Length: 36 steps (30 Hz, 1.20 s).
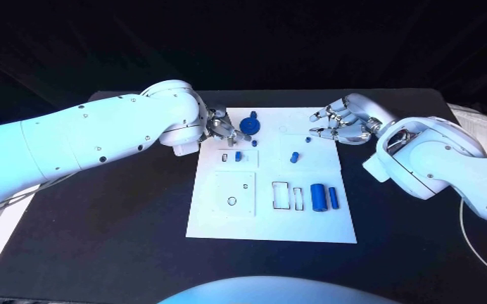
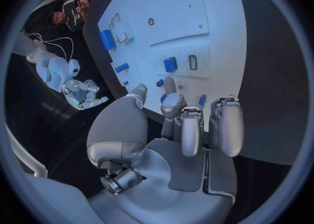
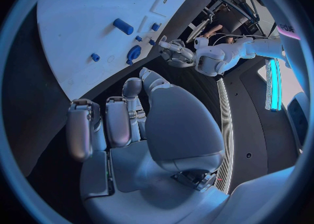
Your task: Assemble the parts on the task board
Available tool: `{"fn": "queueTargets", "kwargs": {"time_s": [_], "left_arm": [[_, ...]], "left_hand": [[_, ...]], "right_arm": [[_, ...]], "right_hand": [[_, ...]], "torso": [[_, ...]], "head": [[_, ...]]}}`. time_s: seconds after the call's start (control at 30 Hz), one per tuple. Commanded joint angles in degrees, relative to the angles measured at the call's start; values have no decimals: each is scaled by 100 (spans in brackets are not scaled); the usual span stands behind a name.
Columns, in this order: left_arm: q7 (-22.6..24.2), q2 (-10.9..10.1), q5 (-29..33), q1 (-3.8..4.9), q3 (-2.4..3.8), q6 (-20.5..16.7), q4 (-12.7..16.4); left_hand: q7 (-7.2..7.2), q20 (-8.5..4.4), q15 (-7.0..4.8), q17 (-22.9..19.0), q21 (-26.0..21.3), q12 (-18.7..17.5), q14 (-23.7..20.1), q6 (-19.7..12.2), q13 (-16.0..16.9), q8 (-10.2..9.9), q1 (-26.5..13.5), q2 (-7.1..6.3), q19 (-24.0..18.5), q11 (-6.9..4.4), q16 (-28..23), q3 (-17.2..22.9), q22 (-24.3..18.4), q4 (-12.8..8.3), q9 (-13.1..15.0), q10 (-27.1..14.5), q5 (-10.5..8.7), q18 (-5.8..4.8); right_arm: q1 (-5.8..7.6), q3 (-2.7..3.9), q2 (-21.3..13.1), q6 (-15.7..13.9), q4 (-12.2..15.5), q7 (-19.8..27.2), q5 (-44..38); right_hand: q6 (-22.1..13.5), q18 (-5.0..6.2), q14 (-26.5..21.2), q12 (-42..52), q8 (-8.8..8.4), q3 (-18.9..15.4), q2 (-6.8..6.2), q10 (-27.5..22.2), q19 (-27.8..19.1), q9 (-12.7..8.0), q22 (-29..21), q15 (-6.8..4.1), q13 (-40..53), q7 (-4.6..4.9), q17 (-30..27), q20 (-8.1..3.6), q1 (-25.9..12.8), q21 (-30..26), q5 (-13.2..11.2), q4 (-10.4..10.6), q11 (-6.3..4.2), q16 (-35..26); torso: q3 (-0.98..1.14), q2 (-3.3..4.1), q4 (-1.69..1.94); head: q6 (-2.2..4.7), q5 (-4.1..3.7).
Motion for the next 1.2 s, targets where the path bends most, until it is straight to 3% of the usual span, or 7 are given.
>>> {"fn": "queueTargets", "kwargs": {"time_s": [0.03,0.27,0.37,0.5,0.7,0.93,1.2], "left_arm": [[21,-3,432,130,26,629,-153],[106,163,478,340,47,905,-863],[153,311,389,377,49,924,-1240],[191,497,340,405,49,1064,-1692],[226,786,172,416,21,1280,-2245],[305,973,54,409,-35,1461,-2552],[381,1070,47,390,-64,1661,-2578]], "left_hand": [[76,88,88,1507,-174,-257,602,-158,-292,-73,147,46,-81,61,17,-172,202,94,-45,-260,-34,129],[184,175,167,1507,-330,-403,602,-374,-521,-203,570,139,-175,169,17,-488,24,176,-156,-481,-40,172],[264,225,220,1507,-368,-452,602,-527,-609,-320,764,200,-195,225,17,-595,-12,214,-249,-580,-32,179],[263,242,232,1507,-306,-347,602,-492,-524,-327,915,266,-142,233,17,-658,78,235,-294,-507,-24,161],[257,246,229,1507,-308,-318,602,-451,-527,-323,979,340,-137,229,17,-747,80,310,-334,-492,-24,163],[256,246,230,1507,-295,-297,602,-440,-507,-320,988,351,-126,228,17,-783,101,338,-343,-481,-25,158],[245,245,225,1507,-279,-262,602,-400,-485,-299,994,382,-112,220,17,-855,126,393,-355,-460,-35,153]], "right_arm": [[-2,-2,16,63,-9,51,-9],[-6,-6,27,61,-34,51,-7],[-10,-8,38,60,-42,53,-6],[-12,-10,49,62,-49,50,-5],[-13,-11,57,51,-62,47,-5],[-14,-12,74,54,-71,54,-5],[-15,-12,100,63,-77,69,-5]], "right_hand": [[47,76,207,-30,-18,-11,-55,-28,-32,7,58,-30,-4,6,-8,-7,-10,-39,38,36,-13,-29],[49,75,203,-25,-18,-8,-40,-25,-28,8,63,-30,-1,6,-9,-7,-11,-37,60,48,-14,-36],[49,75,203,-25,-18,-8,-40,-25,-28,8,63,-30,-1,6,-9,-7,-11,-37,60,48,-14,-36],[48,76,202,-29,-18,-5,-35,-27,-31,8,58,-31,-4,6,-10,-7,-8,-40,71,50,-14,-38],[47,76,201,-30,-19,-2,-31,-28,-33,7,55,-31,-5,6,-12,-7,-3,-42,81,50,-14,-42],[47,76,200,-33,-20,1,-26,-30,-33,7,55,-32,-7,6,-12,-7,1,-42,88,51,-15,-43],[47,78,199,-33,-20,4,-24,-30,-36,7,50,-32,-7,6,-18,-8,4,-45,92,51,-15,-49]], "torso": [[2,3,-5],[-3,12,8],[0,12,7],[3,17,-10],[-6,18,1],[-4,24,-16],[-8,25,-18]], "head": [[49,3],[94,-39],[110,-14],[143,85],[138,127],[135,161],[101,162]]}}
